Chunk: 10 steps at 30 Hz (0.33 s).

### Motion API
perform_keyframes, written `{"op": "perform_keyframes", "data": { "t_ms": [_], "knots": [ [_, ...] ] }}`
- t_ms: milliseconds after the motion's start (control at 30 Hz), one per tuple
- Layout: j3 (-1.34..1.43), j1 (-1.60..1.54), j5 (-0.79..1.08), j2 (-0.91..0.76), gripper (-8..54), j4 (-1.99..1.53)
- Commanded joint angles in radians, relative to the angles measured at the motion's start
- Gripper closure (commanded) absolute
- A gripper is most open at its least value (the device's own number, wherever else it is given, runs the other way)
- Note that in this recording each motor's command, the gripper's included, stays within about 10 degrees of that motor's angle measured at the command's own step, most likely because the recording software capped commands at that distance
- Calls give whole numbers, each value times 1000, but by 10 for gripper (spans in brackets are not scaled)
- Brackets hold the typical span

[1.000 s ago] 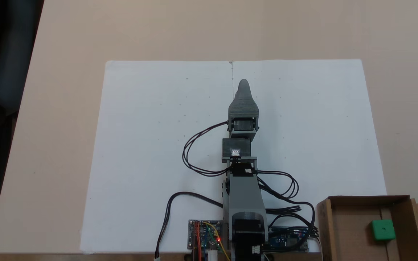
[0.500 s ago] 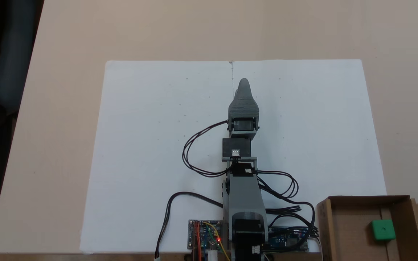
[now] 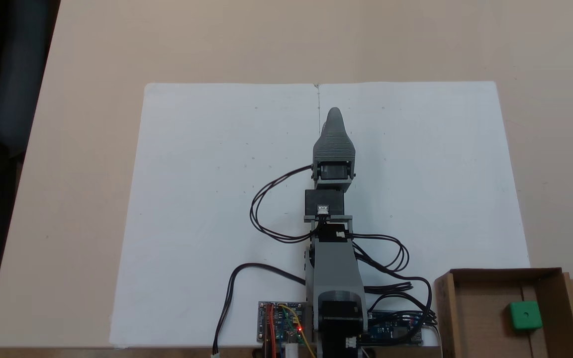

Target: Grasp a green dice and put it in the bin.

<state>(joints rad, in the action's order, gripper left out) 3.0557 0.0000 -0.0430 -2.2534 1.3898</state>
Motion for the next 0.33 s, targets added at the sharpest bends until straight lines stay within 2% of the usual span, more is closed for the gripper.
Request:
{"op": "perform_keyframes", "data": {
  "t_ms": [0,300],
  "knots": [
    [74,17,74,-115,11,137],
    [74,26,74,-115,11,137]
  ]
}}
